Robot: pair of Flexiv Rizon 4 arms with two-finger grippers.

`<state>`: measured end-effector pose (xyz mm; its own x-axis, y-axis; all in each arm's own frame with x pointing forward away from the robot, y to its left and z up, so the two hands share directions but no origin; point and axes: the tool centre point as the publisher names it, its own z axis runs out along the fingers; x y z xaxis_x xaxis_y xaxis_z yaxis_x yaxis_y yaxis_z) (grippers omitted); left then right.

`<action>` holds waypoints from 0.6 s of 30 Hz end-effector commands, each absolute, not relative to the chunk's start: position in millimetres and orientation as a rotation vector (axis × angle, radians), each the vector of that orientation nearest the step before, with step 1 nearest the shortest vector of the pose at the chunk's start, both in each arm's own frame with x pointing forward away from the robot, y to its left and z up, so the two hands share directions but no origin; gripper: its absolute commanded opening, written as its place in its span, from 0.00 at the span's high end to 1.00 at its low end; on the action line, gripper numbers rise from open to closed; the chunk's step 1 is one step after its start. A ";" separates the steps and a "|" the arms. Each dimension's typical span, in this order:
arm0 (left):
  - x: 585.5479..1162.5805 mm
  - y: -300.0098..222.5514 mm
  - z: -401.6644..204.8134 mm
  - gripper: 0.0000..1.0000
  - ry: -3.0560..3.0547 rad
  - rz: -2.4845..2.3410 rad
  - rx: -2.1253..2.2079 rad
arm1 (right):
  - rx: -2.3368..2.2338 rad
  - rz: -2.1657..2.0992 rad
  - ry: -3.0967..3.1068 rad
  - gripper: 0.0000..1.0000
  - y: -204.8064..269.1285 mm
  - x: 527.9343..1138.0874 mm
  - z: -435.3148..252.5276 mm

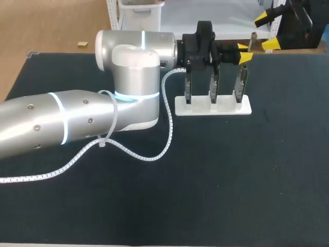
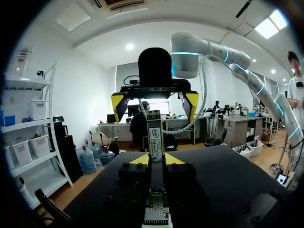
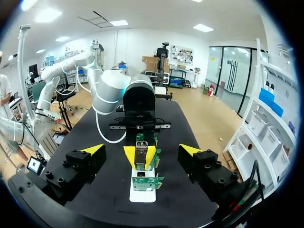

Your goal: Pick up the optical module with the left hand, and insert it into the network port with the right hand.

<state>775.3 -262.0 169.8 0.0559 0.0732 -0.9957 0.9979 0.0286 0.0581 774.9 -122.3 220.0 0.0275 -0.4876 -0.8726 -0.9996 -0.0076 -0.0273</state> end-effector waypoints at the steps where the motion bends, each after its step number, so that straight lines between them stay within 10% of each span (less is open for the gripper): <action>1: 777.8 -263.1 169.8 1.00 1.234 -1.113 1.271 | -1.602 0.916 1.546 0.00 -119.0 779.5 218.7; 18: 777.8 -263.1 169.8 1.00 1.234 -1.113 1.271 | -1.616 0.926 1.538 0.00 -105.8 777.8 216.5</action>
